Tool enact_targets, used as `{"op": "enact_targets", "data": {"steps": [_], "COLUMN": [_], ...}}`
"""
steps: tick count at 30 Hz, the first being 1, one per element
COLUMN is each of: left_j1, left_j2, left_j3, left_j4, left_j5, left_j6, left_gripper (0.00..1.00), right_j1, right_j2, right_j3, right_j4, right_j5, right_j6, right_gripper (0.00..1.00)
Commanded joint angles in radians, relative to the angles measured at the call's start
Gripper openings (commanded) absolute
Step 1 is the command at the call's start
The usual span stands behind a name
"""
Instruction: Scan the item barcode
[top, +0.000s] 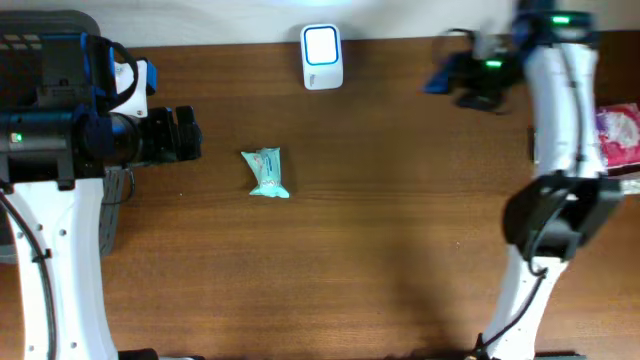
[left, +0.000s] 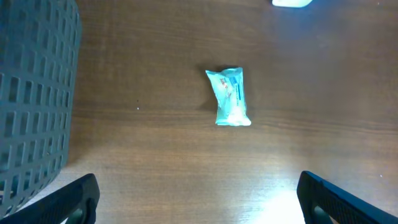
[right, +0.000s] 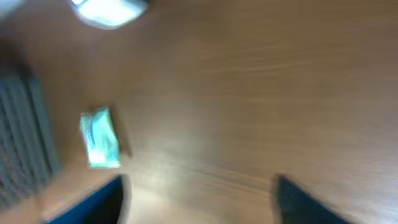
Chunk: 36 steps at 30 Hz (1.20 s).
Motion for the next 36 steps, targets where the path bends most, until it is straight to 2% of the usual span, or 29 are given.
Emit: {"op": "enact_targets", "data": {"steps": [1,3,5,6,7,10,11,13,15,16,20,22,24,25,26,27,28,31,34,36], "left_j1": [0.0,0.0,0.0,0.0,0.0,0.0,0.0,0.0,-0.001,-0.001,-0.001,-0.001,-0.001,-0.001,-0.001,-0.001,-0.001,0.0,0.0,0.0], "left_j2": [-0.003,-0.003,-0.003,-0.003,-0.003,-0.003,-0.003,-0.003,-0.003,-0.003,-0.003,-0.003,-0.003,-0.003,-0.003,-0.003,-0.003,-0.003,-0.003,-0.003], "left_j3": [0.002,0.002,0.002,0.002,0.002,0.002,0.002,0.002,0.002,0.002,0.002,0.002,0.002,0.002,0.002,0.002,0.002,0.002,0.002,0.002], "left_j4": [0.002,0.002,0.002,0.002,0.002,0.002,0.002,0.002,0.002,0.002,0.002,0.002,0.002,0.002,0.002,0.002,0.002,0.002,0.002,0.002], "left_j5": [0.01,0.01,0.01,0.01,0.01,0.01,0.01,0.01,0.01,0.01,0.01,0.01,0.01,0.01,0.01,0.01,0.01,0.01,0.01,0.01], "left_j6": [0.012,0.012,0.012,0.012,0.012,0.012,0.012,0.012,0.012,0.012,0.012,0.012,0.012,0.012,0.012,0.012,0.012,0.012,0.012,0.012], "left_gripper": [0.99,0.99,0.99,0.99,0.99,0.99,0.99,0.99,0.99,0.99,0.99,0.99,0.99,0.99,0.99,0.99,0.99,0.99,0.99,0.99], "right_j1": [0.229,0.394,0.505,0.535,0.566,0.635,0.646,0.66,0.66,0.664,0.677,0.687,0.711,0.724,0.731,0.736,0.734,0.663,0.529,0.455], "right_j2": [0.035,0.085,0.143,0.167,0.195,0.233,0.236,0.245,0.246,0.246,0.247,0.247,0.247,0.247,0.247,0.247,0.246,0.236,0.231,0.232], "right_j3": [0.005,0.005,0.005,0.005,0.005,0.005,0.005,0.005,-0.018,-0.051,-0.185,-0.191,-0.196,-0.198,-0.198,-0.198,-0.195,-0.13,-0.091,-0.092], "right_j4": [0.076,0.156,0.252,0.29,0.332,0.385,0.389,0.393,0.391,0.41,0.546,0.556,0.558,0.558,0.558,0.558,0.556,0.436,0.317,0.26], "right_j5": [0.062,0.116,0.123,0.124,0.123,0.131,0.131,0.154,0.183,0.183,0.181,0.179,0.188,0.223,0.253,0.265,0.266,0.251,-0.048,-0.048], "right_j6": [-0.031,-0.016,0.071,0.117,0.169,0.168,0.168,0.172,0.191,0.191,0.293,0.295,0.295,0.295,0.295,0.295,0.294,0.294,0.196,0.139], "right_gripper": [0.83,0.83,0.86,0.87,0.97,0.99,0.96,0.73,0.66,0.58,0.55,0.55,0.51,0.45,0.31,0.2,0.14,0.11,0.12,0.11]}}
